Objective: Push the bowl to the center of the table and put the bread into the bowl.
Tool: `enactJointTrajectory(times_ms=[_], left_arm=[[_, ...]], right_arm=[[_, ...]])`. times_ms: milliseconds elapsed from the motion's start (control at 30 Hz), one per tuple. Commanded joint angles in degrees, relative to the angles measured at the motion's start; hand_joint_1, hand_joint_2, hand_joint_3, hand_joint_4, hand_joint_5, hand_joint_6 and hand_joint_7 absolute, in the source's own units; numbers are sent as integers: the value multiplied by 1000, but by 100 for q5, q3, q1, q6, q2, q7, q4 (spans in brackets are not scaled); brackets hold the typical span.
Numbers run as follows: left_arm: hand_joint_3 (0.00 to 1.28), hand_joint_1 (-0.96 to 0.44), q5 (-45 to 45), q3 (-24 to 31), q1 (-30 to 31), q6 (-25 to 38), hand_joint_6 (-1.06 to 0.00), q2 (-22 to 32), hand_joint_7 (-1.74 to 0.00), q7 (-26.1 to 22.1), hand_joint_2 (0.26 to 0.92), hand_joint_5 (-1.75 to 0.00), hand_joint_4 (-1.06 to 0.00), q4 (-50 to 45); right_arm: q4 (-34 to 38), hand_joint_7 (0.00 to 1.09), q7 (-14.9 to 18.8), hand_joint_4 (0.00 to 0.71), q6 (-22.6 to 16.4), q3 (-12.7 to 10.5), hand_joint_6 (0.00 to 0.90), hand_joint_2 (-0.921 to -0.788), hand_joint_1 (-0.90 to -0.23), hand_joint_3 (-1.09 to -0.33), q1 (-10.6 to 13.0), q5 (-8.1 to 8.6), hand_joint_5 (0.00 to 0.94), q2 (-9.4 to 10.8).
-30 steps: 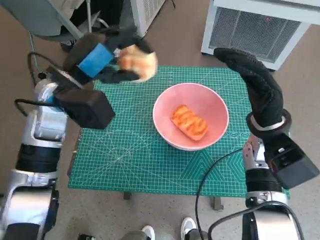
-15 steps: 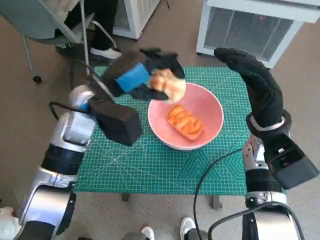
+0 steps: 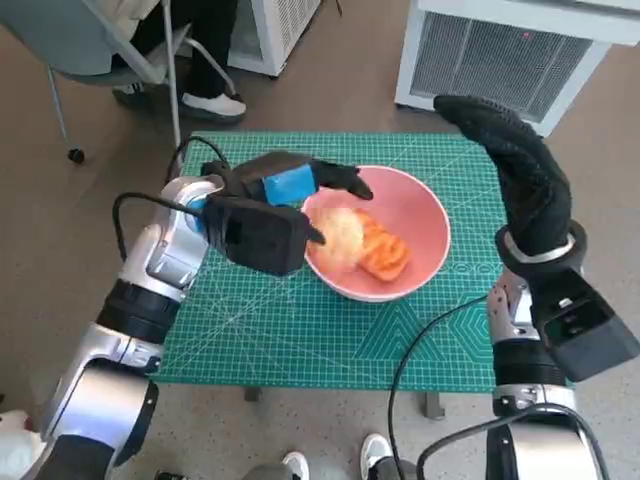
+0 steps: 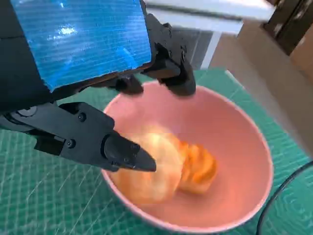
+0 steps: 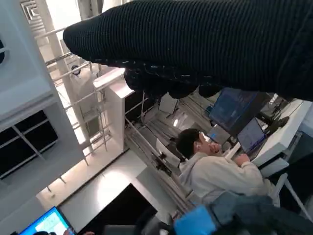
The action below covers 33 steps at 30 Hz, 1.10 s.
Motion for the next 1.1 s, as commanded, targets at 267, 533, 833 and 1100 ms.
enactJointTrajectory(times_ms=[267,533,833,1100], left_arm=[[16,-379,-464,719,180,-1150,-239,-219,-40,1255,920,-20,-76,168],[101,-385,-1309,1516,435,-2143,-412,-600,-72,2090,921,-31,-290,269],[274,-376,-2165,2036,828,-2754,-443,-1141,-71,2411,921,-43,-402,-100],[360,-368,-2461,2221,1065,-2906,-433,-1366,-72,2489,921,-25,-394,-505]], right_arm=[[-188,17,-242,254,171,-31,307,-921,-601,-780,148,-151,2,-90],[-357,25,-307,255,434,-61,322,-921,-604,-776,94,-41,1,-106],[-579,27,-545,252,699,-87,326,-921,-608,-774,7,-148,0,-76],[-598,24,-753,241,906,-92,320,-921,-604,-778,-149,-213,1,-65]])
